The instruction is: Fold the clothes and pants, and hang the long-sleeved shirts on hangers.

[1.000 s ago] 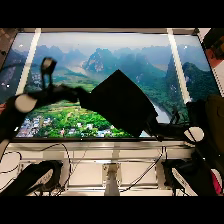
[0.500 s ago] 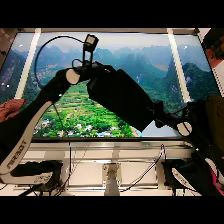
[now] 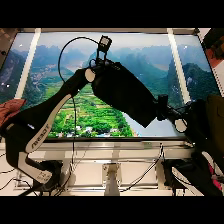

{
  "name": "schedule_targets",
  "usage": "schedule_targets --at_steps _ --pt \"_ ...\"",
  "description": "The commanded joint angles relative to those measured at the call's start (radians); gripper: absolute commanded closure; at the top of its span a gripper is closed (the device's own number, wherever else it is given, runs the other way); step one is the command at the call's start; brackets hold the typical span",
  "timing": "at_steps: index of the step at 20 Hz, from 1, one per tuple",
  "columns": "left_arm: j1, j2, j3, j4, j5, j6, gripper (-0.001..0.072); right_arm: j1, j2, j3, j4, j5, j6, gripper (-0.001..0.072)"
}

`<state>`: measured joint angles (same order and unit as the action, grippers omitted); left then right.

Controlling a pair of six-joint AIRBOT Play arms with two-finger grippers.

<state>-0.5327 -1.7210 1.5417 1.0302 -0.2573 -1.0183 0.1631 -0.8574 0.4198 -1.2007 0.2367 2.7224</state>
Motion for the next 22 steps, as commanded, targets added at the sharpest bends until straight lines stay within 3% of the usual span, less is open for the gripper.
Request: schedule_targets --at_steps 1,5,6,7,8,11,14,15,16,19,22 --pt "-0.019 -0.068 0.040 0.001 0.138 0.025 0.0703 -0.069 -0.004 0.000 -0.012 -0.032 0.010 0.0693" --pt "-0.050 -0.133 0.040 0.001 0.328 0.024 0.0688 -0.140 -0.004 0.000 -0.012 -0.047 0.006 0.0682" --pt "-0.059 -0.146 0.040 0.001 0.390 0.023 0.0542 -0.144 -0.004 0.000 -0.013 -0.046 0.006 0.0559" --pt "-0.069 -0.158 0.040 0.001 0.462 0.007 0.0346 -0.144 -0.004 0.000 -0.016 -0.048 0.006 0.0389" --pt "-0.072 -0.162 0.040 0.001 0.503 -0.025 0.0236 -0.144 -0.004 0.000 -0.031 -0.047 0.002 0.0279" --pt "-0.066 -0.153 0.043 0.001 0.508 -0.121 0.0231 -0.145 -0.004 0.000 -0.060 -0.066 -0.111 0.0221" --pt "-0.048 -0.085 0.043 -0.004 0.485 -0.128 0.0231 -0.179 -0.002 0.002 -0.061 -0.013 -0.243 0.0207" --pt "-0.034 -0.046 0.043 -0.018 0.432 -0.128 0.0264 -0.215 -0.003 0.010 -0.061 0.085 -0.267 0.0207" --pt "-0.013 -0.005 0.043 -0.033 0.346 -0.128 0.0320 -0.261 -0.003 0.026 -0.058 0.210 -0.357 0.0207" --pt "0.088 0.126 0.043 -0.093 -0.051 -0.128 0.0320 -0.386 -0.006 0.090 0.100 0.626 -0.887 0.0207" --pt "0.189 0.225 0.043 -0.119 -0.392 -0.127 0.0302 -0.471 -0.080 0.122 0.287 0.848 -1.162 0.0199"
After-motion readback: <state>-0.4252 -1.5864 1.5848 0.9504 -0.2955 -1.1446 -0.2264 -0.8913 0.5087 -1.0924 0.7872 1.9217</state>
